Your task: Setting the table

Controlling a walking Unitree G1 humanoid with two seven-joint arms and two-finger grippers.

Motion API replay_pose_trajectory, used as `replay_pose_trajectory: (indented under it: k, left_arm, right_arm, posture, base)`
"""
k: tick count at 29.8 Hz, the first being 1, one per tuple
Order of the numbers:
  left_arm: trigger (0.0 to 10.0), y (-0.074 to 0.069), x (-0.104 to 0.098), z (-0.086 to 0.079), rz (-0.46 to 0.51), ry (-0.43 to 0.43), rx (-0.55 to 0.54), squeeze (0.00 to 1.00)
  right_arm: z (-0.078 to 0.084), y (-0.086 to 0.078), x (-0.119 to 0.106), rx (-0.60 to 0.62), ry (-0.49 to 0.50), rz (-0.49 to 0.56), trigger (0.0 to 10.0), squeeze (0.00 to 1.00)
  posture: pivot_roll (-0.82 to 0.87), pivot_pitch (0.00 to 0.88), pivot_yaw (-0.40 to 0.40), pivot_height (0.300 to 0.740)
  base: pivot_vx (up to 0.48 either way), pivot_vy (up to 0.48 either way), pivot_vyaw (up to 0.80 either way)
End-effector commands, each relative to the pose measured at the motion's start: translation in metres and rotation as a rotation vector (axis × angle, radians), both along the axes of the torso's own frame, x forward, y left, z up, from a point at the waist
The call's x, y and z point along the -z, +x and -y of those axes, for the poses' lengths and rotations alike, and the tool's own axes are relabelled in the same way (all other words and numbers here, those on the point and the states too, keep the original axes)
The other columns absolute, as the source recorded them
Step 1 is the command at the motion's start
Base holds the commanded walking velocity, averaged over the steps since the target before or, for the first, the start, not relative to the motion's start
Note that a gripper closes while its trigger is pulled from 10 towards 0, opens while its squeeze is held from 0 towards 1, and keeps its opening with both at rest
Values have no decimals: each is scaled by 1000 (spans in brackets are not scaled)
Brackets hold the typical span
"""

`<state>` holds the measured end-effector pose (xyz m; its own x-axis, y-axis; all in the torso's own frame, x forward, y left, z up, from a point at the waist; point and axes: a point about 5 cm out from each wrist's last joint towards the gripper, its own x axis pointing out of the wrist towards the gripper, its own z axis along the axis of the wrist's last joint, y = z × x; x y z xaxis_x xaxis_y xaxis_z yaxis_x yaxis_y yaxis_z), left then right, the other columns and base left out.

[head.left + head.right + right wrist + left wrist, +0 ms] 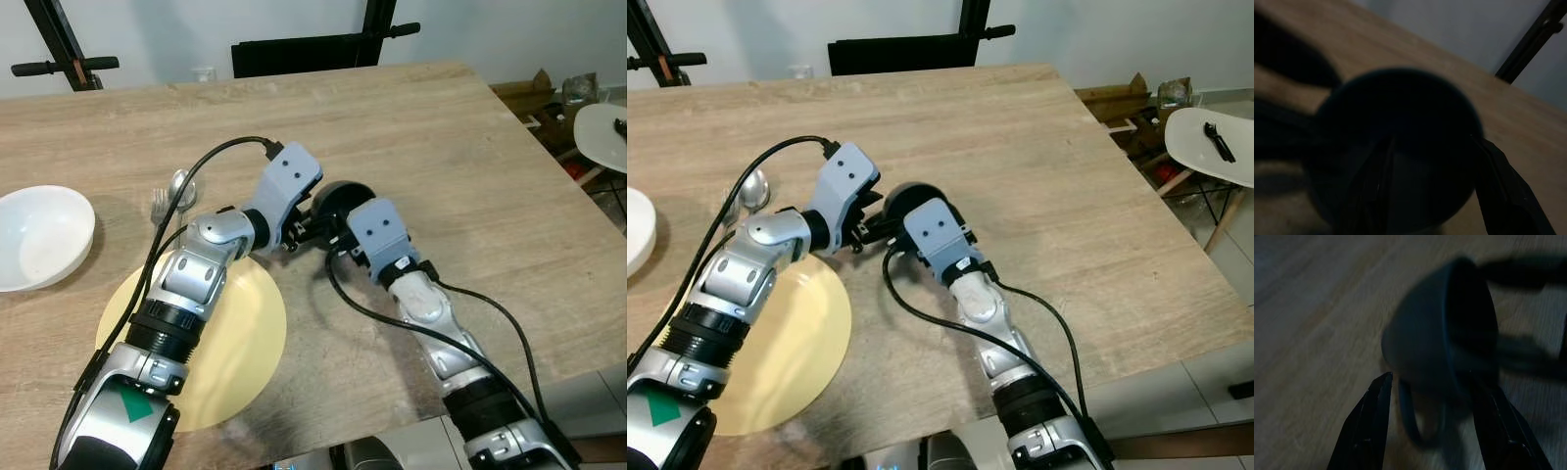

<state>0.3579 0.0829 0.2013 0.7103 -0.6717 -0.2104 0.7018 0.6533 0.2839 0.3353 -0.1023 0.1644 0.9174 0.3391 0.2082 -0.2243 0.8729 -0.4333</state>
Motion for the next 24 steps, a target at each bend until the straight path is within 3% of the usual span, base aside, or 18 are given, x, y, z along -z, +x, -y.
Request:
replay_pose_trajectory:
  k: [1,6,11,16,18,24]
  left_arm:
    - [10000,-3,6,-1,-22,12,3,0]
    - [10000,-4,10,-2,-22,39,1,0]
    - [10000,-7,14,-2,-29,49,10,0]
    - [10000,-7,15,-1,-33,48,14,0]
    - [10000,-7,15,-2,-33,52,14,0]
    - [10000,-9,16,-7,-36,59,7,0]
  right_arm:
    - [0,-5,-12,-46,19,56,10000,0]
    - [5,-15,-28,-74,27,128,10000,0]
    - [27,-22,-47,-8,36,199,10000,0]
    - [30,-19,-39,-8,19,163,10000,0]
    - [24,-17,-23,-54,-27,96,10000,0]
    - [9,-13,-4,-128,-71,17,10000,0]
  posture:
    - [-69,116,-4,740]
    - [-77,119,-2,740]
    - [-100,123,8,740]
    - [-102,121,11,740]
    - [-95,121,10,740]
    - [-83,124,5,740]
  base:
    - [0,0,0]
    - [0,0,0]
    - [0,0,0]
    - [0,0,0]
    - [0,0,0]
    - [0,0,0]
